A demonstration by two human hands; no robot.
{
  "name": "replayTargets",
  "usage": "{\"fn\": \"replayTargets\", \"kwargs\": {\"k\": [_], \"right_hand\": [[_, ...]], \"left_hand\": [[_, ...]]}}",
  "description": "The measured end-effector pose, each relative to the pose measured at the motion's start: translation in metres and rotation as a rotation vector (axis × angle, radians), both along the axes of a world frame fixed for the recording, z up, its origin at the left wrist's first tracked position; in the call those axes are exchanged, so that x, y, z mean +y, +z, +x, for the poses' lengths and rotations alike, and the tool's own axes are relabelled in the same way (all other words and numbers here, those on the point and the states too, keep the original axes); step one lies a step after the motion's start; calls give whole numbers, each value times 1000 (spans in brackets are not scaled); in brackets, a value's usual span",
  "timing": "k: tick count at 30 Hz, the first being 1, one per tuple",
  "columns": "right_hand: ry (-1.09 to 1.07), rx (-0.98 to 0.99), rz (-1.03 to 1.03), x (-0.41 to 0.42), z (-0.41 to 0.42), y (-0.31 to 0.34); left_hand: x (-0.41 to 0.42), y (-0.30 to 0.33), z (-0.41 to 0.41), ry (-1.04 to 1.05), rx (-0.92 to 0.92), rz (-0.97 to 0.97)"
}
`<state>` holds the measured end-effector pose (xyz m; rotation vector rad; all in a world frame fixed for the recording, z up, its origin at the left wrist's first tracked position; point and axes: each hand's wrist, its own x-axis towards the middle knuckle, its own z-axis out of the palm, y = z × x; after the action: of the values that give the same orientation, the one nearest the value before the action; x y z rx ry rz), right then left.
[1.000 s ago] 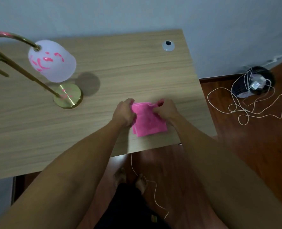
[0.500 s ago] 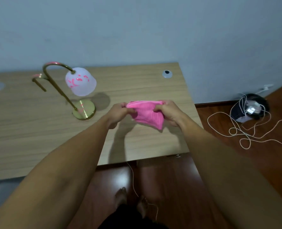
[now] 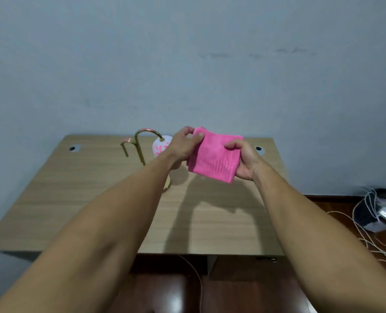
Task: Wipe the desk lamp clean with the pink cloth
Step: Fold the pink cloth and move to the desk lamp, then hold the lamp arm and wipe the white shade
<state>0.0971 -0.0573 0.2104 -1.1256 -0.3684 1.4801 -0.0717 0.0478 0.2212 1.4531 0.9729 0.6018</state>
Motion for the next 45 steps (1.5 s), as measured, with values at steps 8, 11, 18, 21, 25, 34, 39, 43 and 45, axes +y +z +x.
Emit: {"fn": "replayTargets", "kwargs": {"k": [8, 11, 18, 21, 25, 34, 39, 43, 45], "right_hand": [[-217, -120, 5, 39, -35, 45], [-346, -201, 17, 54, -59, 50], [-488, -399, -62, 80, -140, 27], [-510, -461, -112, 91, -168, 9], [-501, -593, -109, 102, -199, -3], [-367, -1138, -187, 131, -243, -52], [-447, -1300, -105, 119, -253, -86], [-545, -1180, -26, 129, -250, -94], [-619, -1020, -99, 142, -243, -90]], "left_hand": [[60, 43, -54, 98, -23, 224], [89, 51, -91, 182, 25, 365], [129, 28, -169, 51, 233, 458], [135, 11, -181, -58, 299, 458], [140, -6, -182, -126, 382, 499], [156, -29, -171, -110, 393, 587], [158, -39, -170, -179, 404, 811], [164, -40, -169, -214, 400, 854], [165, -40, -169, -225, 391, 842]]}}
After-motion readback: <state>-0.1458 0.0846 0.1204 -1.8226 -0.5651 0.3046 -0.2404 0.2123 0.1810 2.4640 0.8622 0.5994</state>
